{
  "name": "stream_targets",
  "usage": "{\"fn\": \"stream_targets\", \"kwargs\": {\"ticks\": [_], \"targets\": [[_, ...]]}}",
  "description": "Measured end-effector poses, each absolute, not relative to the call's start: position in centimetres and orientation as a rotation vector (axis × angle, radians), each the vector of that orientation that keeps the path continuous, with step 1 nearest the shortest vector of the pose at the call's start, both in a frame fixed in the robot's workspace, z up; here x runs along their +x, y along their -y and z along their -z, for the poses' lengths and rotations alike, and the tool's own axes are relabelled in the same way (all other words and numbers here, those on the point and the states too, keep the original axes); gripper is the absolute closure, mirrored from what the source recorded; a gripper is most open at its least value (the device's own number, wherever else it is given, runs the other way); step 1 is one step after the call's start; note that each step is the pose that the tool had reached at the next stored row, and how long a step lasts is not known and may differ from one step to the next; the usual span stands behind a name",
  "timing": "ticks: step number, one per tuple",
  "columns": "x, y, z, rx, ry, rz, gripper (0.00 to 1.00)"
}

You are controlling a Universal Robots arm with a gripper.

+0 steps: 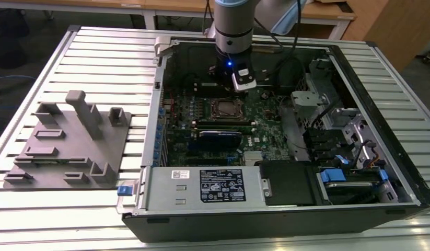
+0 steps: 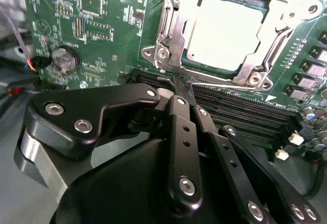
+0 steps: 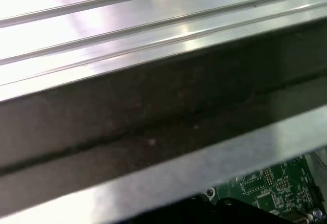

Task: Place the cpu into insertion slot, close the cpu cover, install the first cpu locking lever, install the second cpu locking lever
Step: 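Install the first cpu locking lever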

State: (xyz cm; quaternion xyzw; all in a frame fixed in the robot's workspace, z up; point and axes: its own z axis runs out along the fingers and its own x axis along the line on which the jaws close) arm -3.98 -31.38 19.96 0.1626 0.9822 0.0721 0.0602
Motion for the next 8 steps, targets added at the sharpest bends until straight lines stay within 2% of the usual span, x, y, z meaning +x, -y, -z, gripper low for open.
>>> {"fn": "stream_targets", "kwargs": {"ticks": [5,8], "targets": [[-3.98,31.46,-19.98,0.557,-2.959,-0.219,0.89],[-4.00,31.72,-19.99,0.561,-2.959,-0.242,0.89]]}}
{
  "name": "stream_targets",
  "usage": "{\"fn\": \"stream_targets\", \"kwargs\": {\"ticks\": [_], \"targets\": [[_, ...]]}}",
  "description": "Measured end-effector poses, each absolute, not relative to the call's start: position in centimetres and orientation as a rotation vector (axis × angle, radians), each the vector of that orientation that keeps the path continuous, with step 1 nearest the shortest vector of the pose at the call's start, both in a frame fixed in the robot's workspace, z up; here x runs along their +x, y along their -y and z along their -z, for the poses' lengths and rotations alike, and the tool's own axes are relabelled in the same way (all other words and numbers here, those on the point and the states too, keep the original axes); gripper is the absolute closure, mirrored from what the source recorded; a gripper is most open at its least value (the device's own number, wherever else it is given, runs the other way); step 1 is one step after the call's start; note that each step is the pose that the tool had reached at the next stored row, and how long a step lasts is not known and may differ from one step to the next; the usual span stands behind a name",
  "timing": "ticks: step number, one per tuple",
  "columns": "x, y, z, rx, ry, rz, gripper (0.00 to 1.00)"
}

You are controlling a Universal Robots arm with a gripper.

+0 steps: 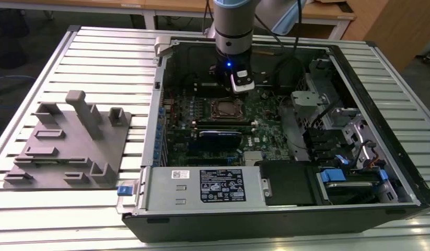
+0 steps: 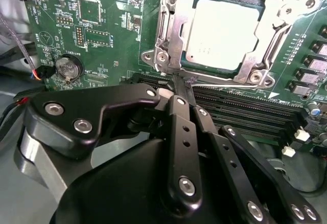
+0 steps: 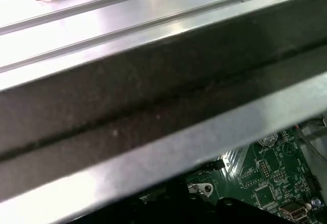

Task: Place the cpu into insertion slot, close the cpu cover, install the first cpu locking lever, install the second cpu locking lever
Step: 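Install the first cpu locking lever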

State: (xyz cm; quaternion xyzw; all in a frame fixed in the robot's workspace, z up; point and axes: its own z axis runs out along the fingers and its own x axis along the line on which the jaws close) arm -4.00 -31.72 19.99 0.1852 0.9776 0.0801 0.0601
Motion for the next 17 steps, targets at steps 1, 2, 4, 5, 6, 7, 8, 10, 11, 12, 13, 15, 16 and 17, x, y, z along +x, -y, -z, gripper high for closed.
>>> {"fn": "stream_targets", "kwargs": {"ticks": [1,2,4,5,6,7,8,10,11,12,13,15,16,17], "targets": [[-4.02,31.80,-19.99,0.561,-2.959,-0.251,0.89],[-4.03,31.88,-19.98,0.562,-2.960,-0.265,0.89],[-4.04,32.03,-19.99,0.563,-2.960,-0.279,0.89],[-4.04,32.09,-19.99,0.564,-2.960,-0.285,0.89],[-4.04,32.16,-19.98,0.564,-2.960,-0.289,0.89],[-4.05,32.21,-19.99,0.565,-2.960,-0.293,0.89],[-4.05,32.24,-19.99,0.565,-2.960,-0.295,0.89],[-4.05,32.27,-20.00,0.565,-2.960,-0.295,0.89],[-4.06,32.28,-20.04,0.566,-2.960,-0.295,0.89],[-4.05,32.28,-20.08,0.566,-2.960,-0.295,0.89],[-4.05,32.28,-20.14,0.566,-2.960,-0.295,0.89],[-4.05,32.28,-20.23,0.566,-2.960,-0.295,0.89],[-4.05,32.28,-20.23,0.566,-2.960,-0.296,0.89],[-4.07,32.28,-20.24,0.567,-2.960,-0.298,0.89]]}}
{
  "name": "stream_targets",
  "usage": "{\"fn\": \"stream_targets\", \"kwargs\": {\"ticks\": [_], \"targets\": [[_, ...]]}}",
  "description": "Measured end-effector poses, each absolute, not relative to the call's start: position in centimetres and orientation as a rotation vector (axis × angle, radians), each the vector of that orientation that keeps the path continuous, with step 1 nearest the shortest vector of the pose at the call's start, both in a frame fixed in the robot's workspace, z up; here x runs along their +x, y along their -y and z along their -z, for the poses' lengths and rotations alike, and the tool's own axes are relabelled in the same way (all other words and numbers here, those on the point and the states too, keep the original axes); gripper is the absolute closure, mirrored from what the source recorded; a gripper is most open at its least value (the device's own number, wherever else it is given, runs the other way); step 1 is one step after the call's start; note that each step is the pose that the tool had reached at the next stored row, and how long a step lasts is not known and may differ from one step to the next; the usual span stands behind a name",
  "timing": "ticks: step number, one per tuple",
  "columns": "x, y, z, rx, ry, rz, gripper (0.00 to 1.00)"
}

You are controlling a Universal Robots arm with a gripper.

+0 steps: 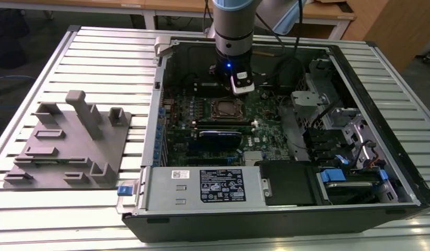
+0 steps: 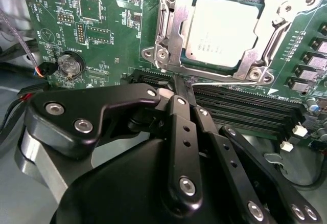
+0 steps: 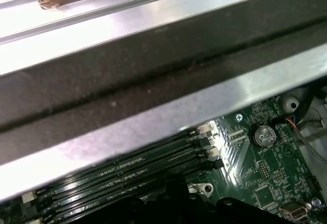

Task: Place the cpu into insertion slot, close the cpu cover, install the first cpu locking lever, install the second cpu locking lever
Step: 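Install the first cpu locking lever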

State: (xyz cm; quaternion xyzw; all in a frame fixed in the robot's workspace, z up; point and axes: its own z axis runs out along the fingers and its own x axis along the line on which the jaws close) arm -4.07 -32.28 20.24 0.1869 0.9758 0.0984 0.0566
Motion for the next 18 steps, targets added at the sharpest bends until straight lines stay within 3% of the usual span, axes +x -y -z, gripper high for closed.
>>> {"fn": "stream_targets", "kwargs": {"ticks": [18], "targets": [[-4.57,32.02,-20.08,0.571,-2.958,-0.316,0.89]]}}
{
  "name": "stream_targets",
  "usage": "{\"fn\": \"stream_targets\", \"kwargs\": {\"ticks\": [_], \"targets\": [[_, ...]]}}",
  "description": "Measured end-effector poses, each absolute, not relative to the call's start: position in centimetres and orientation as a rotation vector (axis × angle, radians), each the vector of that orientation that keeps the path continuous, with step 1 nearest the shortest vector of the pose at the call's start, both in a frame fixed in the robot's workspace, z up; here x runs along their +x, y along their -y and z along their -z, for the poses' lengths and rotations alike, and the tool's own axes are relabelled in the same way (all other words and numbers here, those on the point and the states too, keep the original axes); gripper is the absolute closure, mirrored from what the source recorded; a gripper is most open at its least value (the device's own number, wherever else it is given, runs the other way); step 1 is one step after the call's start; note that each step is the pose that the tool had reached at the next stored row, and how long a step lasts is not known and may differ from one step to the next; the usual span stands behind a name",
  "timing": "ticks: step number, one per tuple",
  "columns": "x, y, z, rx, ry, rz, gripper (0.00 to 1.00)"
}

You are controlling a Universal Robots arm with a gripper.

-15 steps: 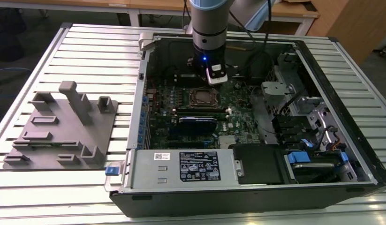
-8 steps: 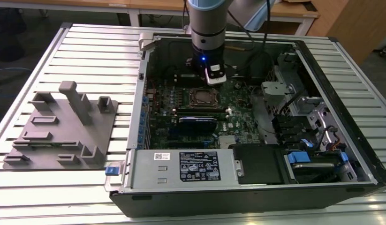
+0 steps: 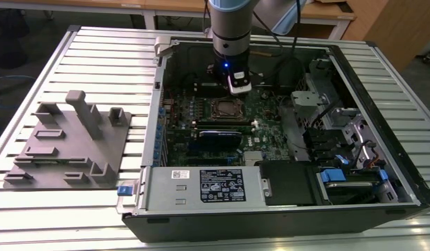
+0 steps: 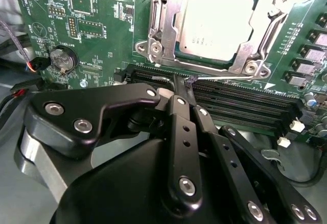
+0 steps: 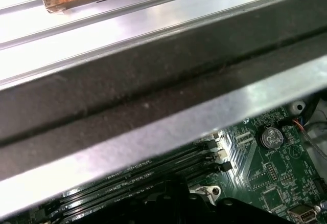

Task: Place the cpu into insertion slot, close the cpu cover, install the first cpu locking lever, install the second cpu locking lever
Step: 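Install the first cpu locking lever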

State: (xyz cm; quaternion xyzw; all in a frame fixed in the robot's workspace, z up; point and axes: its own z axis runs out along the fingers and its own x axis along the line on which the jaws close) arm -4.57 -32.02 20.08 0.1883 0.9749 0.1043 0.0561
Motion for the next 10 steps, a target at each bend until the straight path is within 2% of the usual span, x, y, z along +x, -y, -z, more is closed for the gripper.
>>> {"fn": "stream_targets", "kwargs": {"ticks": [10], "targets": [[-4.55,31.95,-19.95,0.571,-2.958,-0.314,0.89]]}}
